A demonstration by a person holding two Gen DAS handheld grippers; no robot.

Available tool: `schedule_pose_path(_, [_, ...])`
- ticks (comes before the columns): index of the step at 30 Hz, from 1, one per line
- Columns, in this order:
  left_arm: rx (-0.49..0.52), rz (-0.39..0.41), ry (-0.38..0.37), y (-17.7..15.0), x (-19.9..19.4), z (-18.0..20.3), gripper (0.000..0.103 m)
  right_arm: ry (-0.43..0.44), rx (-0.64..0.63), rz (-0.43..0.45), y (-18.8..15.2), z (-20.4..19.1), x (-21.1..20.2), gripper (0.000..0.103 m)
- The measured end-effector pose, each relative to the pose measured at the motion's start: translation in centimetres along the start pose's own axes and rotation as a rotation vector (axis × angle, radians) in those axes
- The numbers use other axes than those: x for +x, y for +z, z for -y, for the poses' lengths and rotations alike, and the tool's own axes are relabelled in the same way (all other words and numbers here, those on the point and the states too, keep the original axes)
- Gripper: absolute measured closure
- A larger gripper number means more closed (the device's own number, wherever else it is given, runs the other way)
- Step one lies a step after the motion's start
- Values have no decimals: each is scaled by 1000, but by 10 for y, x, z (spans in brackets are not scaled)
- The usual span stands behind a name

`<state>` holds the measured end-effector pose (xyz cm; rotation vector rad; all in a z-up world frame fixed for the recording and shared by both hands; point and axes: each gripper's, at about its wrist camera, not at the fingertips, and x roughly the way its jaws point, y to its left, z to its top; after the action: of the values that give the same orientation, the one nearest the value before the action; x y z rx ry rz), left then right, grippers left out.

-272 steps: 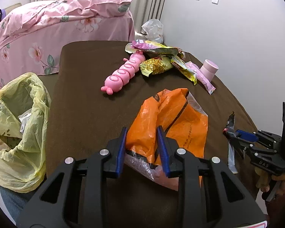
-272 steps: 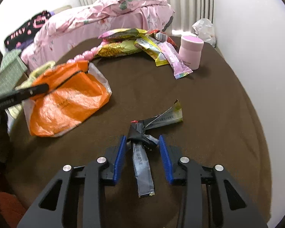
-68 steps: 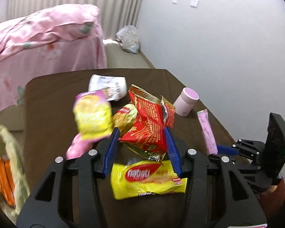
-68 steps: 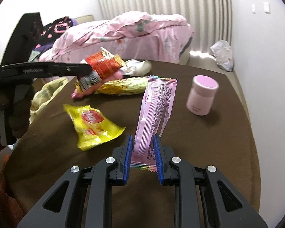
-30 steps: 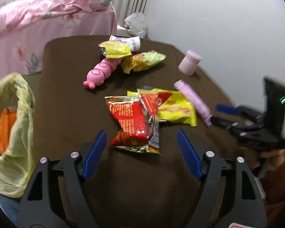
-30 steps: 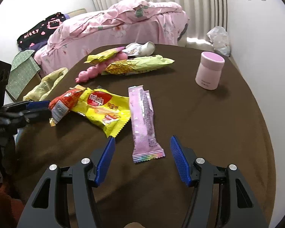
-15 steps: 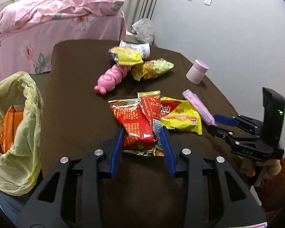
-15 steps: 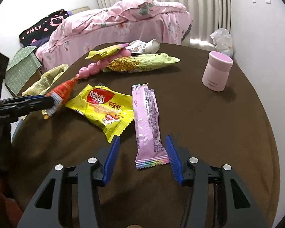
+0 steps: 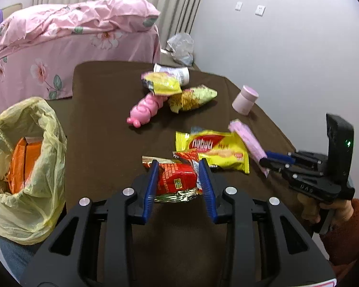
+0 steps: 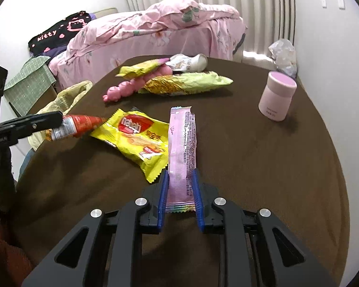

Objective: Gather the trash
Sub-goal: 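Carry the red bag and pink stick over the yellow bag with both tools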

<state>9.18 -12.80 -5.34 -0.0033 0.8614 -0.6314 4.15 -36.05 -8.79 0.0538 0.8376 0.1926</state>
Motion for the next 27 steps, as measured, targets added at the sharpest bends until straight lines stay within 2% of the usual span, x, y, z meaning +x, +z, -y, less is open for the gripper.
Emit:
schedule_pose_path(4, [23, -86, -13, -14, 10, 3, 64, -11, -12, 4, -1, -4, -3, 83])
schedule_pose_path(7, [54, -110, -16, -24, 13, 9, 55, -11, -7, 1, -4, -5, -4, 83])
schedule_pose_path(14, [106, -162, 20, -24, 28, 19, 52, -16, 15, -8, -9, 0, -2, 83])
schedule_pose_path(17, [113, -161, 38, -23, 30, 21, 53, -21, 12, -9, -10, 0, -2, 83])
schedule_pose_path(18, [110, -158, 43, -23, 30, 20, 59, -22, 11, -8, -11, -1, -2, 83])
schedule_pose_path(20, [100, -140, 46, -22, 27, 19, 64, -18, 12, -5, -10, -1, -2, 83])
schedule_pose_path(27, [93, -33, 61, -11, -4, 14, 65, -2, 8, 59, 5, -7, -21, 83])
